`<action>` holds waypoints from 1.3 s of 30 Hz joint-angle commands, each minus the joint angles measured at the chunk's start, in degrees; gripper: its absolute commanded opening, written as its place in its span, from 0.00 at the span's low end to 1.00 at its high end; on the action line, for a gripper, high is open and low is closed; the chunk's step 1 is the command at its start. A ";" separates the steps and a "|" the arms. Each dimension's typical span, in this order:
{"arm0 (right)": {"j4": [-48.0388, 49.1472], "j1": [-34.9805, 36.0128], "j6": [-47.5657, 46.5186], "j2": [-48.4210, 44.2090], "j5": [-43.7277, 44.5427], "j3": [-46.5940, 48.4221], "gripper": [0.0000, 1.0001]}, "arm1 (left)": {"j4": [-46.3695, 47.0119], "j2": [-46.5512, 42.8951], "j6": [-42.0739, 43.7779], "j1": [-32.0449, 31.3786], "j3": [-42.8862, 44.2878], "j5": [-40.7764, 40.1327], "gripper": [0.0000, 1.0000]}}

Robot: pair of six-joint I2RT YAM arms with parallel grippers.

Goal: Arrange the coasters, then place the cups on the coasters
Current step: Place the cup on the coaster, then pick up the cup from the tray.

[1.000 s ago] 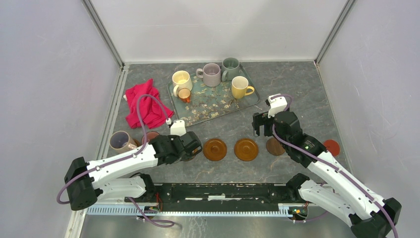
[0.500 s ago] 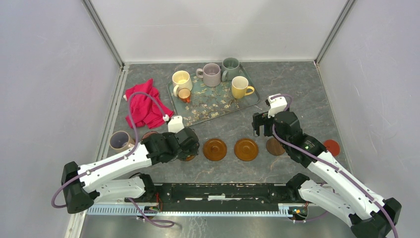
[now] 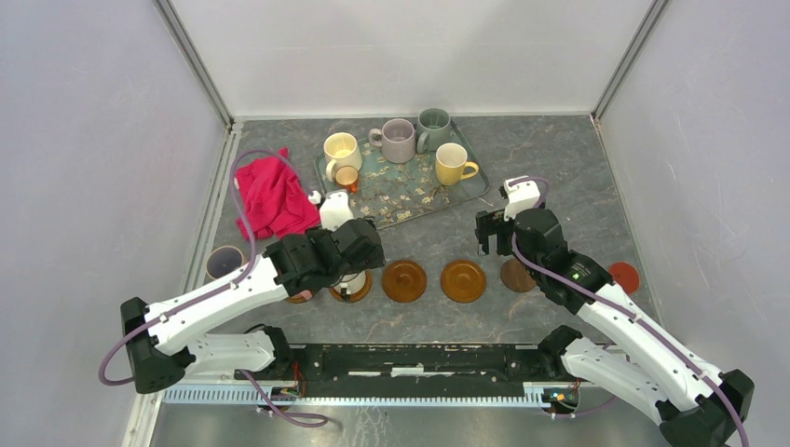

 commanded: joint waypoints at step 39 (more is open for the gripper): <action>32.11 -18.26 -18.34 45.66 -28.30 21.22 0.98 | 35.75 -6.26 39.19 11.69 -10.55 19.97 1.00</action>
